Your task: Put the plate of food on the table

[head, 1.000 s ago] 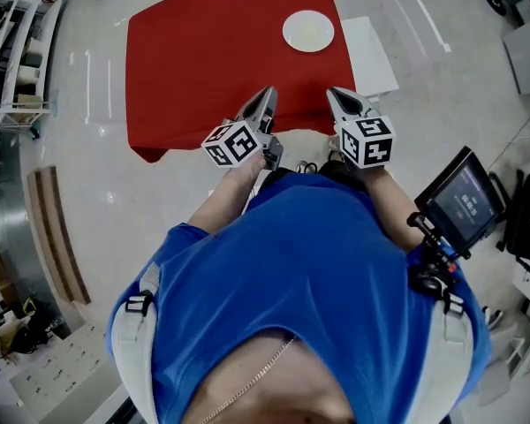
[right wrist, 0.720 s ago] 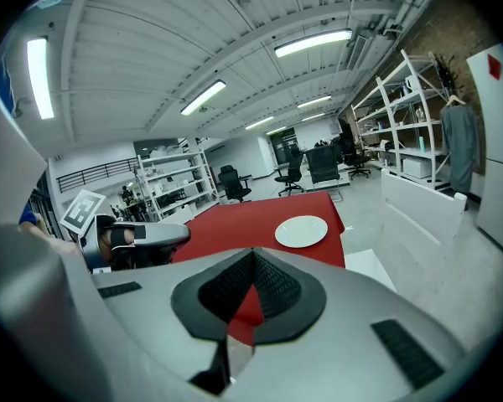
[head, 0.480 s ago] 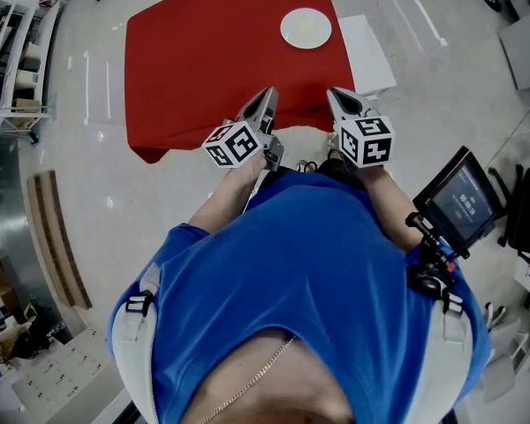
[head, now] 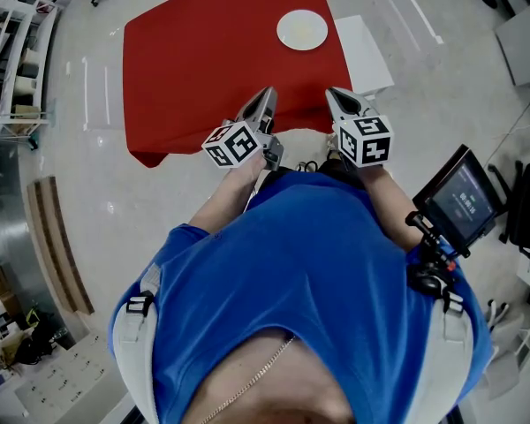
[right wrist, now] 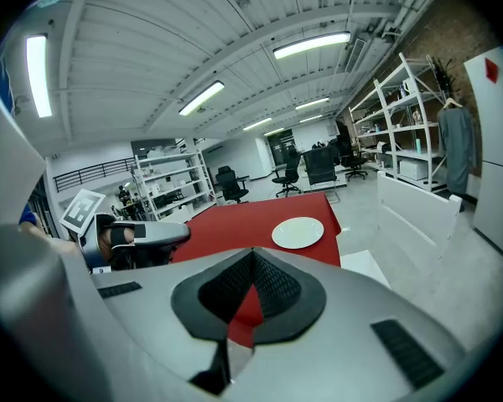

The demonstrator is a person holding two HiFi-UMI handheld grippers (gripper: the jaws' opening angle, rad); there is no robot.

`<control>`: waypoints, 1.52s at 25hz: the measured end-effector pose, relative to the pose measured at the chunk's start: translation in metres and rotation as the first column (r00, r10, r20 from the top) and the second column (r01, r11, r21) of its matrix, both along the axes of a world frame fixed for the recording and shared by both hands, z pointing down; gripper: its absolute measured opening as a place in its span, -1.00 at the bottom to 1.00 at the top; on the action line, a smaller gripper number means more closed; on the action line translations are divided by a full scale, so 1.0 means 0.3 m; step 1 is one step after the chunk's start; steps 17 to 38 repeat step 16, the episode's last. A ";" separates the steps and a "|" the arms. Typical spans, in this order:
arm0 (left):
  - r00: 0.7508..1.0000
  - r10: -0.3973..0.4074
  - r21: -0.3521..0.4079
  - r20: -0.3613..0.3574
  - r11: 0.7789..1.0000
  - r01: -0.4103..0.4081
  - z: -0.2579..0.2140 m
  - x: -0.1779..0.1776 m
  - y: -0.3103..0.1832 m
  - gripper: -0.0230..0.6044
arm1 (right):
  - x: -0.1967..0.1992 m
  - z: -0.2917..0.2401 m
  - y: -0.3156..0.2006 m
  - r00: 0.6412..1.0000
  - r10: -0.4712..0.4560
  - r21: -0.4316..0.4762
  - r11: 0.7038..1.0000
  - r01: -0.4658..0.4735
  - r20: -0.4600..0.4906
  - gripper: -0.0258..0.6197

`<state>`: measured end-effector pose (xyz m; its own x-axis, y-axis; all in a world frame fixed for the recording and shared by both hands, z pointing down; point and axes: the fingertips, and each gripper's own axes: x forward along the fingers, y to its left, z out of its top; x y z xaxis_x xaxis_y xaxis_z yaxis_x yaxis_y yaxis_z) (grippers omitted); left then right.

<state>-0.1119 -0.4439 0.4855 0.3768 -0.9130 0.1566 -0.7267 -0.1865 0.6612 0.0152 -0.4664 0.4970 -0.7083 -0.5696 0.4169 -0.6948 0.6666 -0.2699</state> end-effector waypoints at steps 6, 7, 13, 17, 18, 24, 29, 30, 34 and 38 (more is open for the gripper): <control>1.000 0.004 -0.007 0.002 1.000 -0.004 0.009 0.000 -0.002 -0.91 | 0.003 0.001 -0.001 1.000 0.005 -0.001 1.000 -0.005 -0.001 -0.92; 1.000 0.006 -0.008 0.002 1.000 -0.006 0.009 0.000 -0.003 -0.91 | 0.003 0.001 -0.002 1.000 0.006 0.000 1.000 -0.006 -0.001 -0.92; 1.000 0.009 -0.007 0.000 1.000 -0.009 0.009 0.002 -0.007 -0.91 | 0.002 0.002 -0.005 1.000 0.003 0.000 1.000 -0.003 -0.007 -0.92; 1.000 0.010 -0.015 0.006 1.000 -0.010 0.017 -0.002 -0.007 -0.91 | 0.003 0.002 -0.007 1.000 0.004 0.000 1.000 -0.004 -0.009 -0.92; 1.000 0.010 -0.015 0.006 1.000 -0.010 0.017 -0.002 -0.007 -0.91 | 0.003 0.002 -0.007 1.000 0.004 0.000 1.000 -0.004 -0.009 -0.92; 1.000 0.010 -0.015 0.006 1.000 -0.010 0.017 -0.002 -0.007 -0.91 | 0.003 0.002 -0.007 1.000 0.004 0.000 1.000 -0.004 -0.009 -0.92; 1.000 0.010 -0.015 0.006 1.000 -0.010 0.017 -0.002 -0.007 -0.91 | 0.003 0.002 -0.007 1.000 0.004 0.000 1.000 -0.004 -0.009 -0.92; 1.000 0.010 -0.015 0.006 1.000 -0.010 0.017 -0.002 -0.007 -0.91 | 0.003 0.002 -0.007 1.000 0.004 0.000 1.000 -0.004 -0.009 -0.92; 1.000 0.010 -0.015 0.006 1.000 -0.010 0.017 -0.002 -0.007 -0.91 | 0.003 0.002 -0.007 1.000 0.004 0.000 1.000 -0.004 -0.009 -0.92; 1.000 0.010 -0.015 0.006 1.000 -0.010 0.017 -0.002 -0.007 -0.91 | 0.003 0.002 -0.007 1.000 0.004 0.000 1.000 -0.004 -0.009 -0.92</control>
